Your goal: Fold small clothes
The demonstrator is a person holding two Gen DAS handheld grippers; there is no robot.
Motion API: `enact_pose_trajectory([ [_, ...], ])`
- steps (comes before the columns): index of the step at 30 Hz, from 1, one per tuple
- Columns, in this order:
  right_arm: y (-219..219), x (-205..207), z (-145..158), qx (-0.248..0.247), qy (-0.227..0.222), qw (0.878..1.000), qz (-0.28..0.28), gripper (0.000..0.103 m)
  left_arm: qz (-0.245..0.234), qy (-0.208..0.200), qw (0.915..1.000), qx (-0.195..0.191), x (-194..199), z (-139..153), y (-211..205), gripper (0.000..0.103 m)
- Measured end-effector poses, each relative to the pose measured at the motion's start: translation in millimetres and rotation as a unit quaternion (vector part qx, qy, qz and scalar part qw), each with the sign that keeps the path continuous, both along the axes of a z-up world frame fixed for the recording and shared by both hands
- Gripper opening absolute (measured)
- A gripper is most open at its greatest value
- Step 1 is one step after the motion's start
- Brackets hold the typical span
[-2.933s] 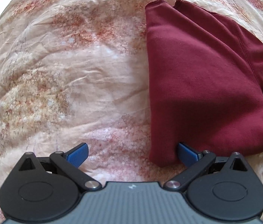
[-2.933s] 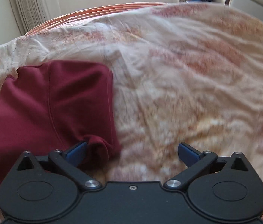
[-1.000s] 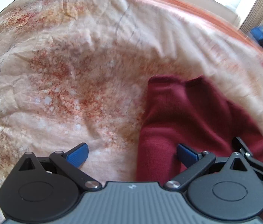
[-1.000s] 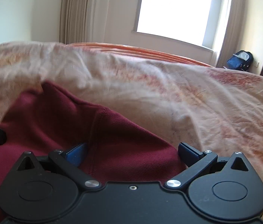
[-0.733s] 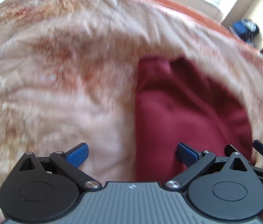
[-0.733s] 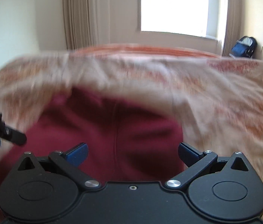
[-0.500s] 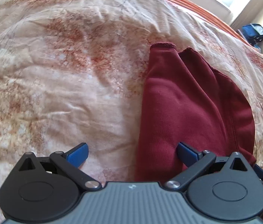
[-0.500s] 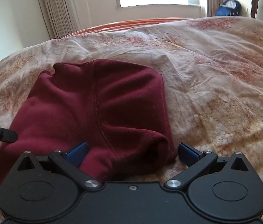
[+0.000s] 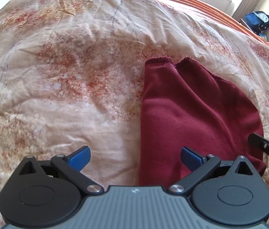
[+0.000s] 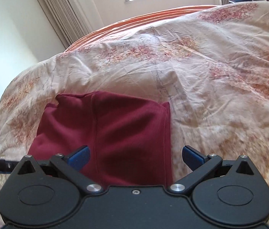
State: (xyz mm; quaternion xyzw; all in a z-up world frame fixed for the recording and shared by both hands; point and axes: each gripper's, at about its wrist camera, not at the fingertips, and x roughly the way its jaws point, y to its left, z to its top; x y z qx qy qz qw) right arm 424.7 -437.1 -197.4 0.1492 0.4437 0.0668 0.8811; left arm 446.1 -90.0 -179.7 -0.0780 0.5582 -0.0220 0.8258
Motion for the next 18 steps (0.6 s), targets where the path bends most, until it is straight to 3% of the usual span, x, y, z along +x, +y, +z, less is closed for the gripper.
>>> enact_pose_trajectory([
  [4,-1.4,12.7,-13.3,0.009,0.021,1.000,-0.004,0.103,-0.014,0.007,0.9999,0.001,3.6,-9.1,-4.5,0.103],
  [9,-8.5,15.8,-23.4,0.038,0.030,0.998,-0.025,0.102,-0.019,0.021,0.9992,-0.027,11.5,-16.2,-3.0,0.102],
  [11,-10.0,15.7,-22.6,0.048,0.036,0.998,-0.032,0.095,-0.021,0.024,0.9985,-0.044,13.6,-15.6,-1.9,0.101],
  [13,-9.3,13.6,-19.7,0.044,0.036,0.998,-0.038,0.080,-0.026,0.025,0.9970,-0.068,14.9,-14.0,-0.1,0.086],
  [15,-8.4,10.9,-18.3,0.058,0.039,0.997,-0.039,0.064,-0.026,0.035,0.9945,-0.095,16.7,-13.8,1.8,0.062],
  [18,-5.8,7.3,-16.1,0.069,0.044,0.995,-0.053,0.045,-0.006,0.047,0.9910,-0.125,17.8,-13.0,6.3,0.045],
])
